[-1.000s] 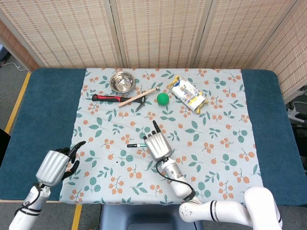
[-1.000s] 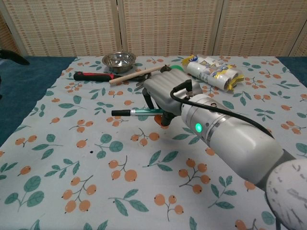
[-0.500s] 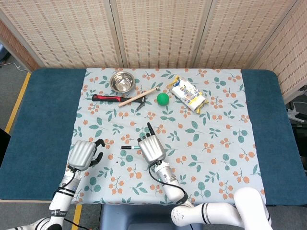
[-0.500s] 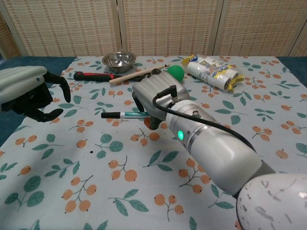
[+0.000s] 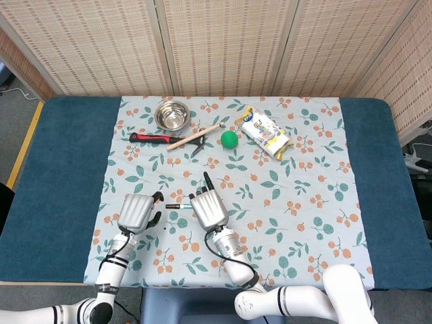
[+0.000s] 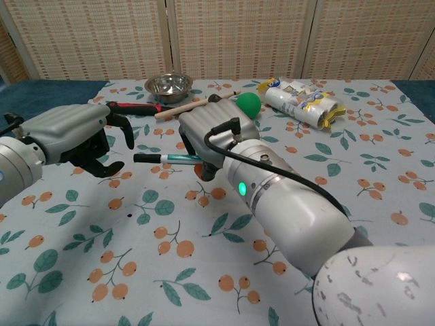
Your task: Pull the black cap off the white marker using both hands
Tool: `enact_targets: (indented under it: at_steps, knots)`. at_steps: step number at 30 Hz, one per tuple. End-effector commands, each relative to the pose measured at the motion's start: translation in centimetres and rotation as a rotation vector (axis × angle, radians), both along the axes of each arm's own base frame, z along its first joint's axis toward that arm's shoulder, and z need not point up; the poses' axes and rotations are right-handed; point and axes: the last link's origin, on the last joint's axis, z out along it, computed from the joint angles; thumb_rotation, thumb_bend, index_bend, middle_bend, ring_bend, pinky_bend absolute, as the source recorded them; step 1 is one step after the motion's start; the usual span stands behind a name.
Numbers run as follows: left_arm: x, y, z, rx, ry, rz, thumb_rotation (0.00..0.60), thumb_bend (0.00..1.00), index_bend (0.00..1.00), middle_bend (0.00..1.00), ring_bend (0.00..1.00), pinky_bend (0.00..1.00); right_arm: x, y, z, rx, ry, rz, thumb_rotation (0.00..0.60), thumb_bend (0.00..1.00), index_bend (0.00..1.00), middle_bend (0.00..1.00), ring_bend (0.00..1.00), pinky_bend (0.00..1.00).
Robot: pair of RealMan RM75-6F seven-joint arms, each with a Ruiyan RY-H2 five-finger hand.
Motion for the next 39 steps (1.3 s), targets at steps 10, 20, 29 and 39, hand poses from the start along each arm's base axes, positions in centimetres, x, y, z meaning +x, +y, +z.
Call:
enact_targets:
  at_steps: [10, 20, 29, 39]
  knots:
    - [0.1, 0.5, -0.4, 0.01, -0.004, 0.003, 0.6, 0.36, 0.44, 0.98, 0.86, 0.98, 0.1, 0.0, -0.3, 0.003, -0.009, -0.003, 0.6, 0.41, 0.88, 0.73, 0.41, 0.02]
    - [0.6, -0.1, -0.9, -0.017, -0.011, -0.021, 0.6, 0.36, 0.45, 0.98, 0.86, 0.98, 0.1, 0.0, -0.3, 0.002, -0.012, -0.006, 0.6, 0.41, 0.88, 0.73, 0.41, 0.02]
    - [1.0, 0.1, -1.7, -0.023, -0.037, -0.015, 0.6, 0.36, 0.47, 0.98, 0.86, 0.98, 0.1, 0.3, -0.9, 0.018, -0.02, -0.008, 0.6, 0.41, 0.88, 0.73, 0.41, 0.02]
    - [0.9, 0.2, -1.8, -0.024, -0.035, -0.017, 0.6, 0.36, 0.5, 0.99, 0.86, 0.98, 0.1, 0.2, -1.0, 0.017, -0.026, -0.013, 0.6, 0.41, 0.88, 0.73, 0.41, 0.02]
